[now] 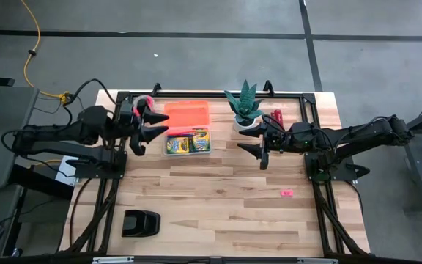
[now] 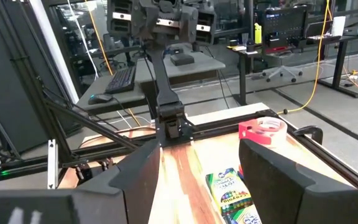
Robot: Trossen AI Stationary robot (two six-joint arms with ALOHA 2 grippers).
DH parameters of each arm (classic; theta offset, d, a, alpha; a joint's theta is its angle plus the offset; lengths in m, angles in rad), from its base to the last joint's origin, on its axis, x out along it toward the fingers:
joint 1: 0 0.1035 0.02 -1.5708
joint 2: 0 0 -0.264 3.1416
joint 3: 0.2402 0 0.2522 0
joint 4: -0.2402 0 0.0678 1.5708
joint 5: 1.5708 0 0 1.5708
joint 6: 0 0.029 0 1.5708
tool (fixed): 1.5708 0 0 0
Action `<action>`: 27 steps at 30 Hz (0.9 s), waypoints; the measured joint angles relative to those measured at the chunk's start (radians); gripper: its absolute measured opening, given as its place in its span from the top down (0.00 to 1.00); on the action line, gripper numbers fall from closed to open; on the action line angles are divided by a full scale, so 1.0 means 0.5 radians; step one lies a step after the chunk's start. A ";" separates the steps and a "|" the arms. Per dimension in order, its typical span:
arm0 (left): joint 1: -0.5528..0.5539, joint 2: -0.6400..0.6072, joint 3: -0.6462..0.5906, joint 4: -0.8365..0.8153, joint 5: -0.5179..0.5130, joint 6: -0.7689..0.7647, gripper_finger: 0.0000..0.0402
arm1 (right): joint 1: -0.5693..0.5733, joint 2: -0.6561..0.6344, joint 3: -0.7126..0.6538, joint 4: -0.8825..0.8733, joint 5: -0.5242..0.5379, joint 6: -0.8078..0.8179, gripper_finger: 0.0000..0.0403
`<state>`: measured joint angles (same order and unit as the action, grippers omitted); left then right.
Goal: Pack school essentials
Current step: Put the pink eraser into the orange supply box
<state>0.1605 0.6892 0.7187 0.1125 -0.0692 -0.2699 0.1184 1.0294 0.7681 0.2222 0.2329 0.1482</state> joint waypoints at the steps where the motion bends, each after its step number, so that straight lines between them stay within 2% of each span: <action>1: -0.010 -0.010 -0.012 0.008 -0.020 0.000 0.54 | 0.000 0.000 0.000 0.000 0.000 0.000 0.47; 7: -0.038 0.009 -0.034 0.013 -0.041 0.000 0.54 | 0.000 0.000 0.000 0.001 0.000 0.000 0.47; 15: -0.038 0.042 -0.035 0.024 0.124 -0.014 0.54 | 0.000 0.000 0.000 0.001 0.000 0.000 0.47; 27: -0.037 0.041 -0.035 0.025 0.130 -0.015 0.54 | 0.000 0.000 0.031 0.029 -0.001 0.066 0.47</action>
<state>0.1421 0.7097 0.7013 0.1249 -0.0040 -0.2771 0.1184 1.0294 0.7838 0.2368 0.2323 0.1815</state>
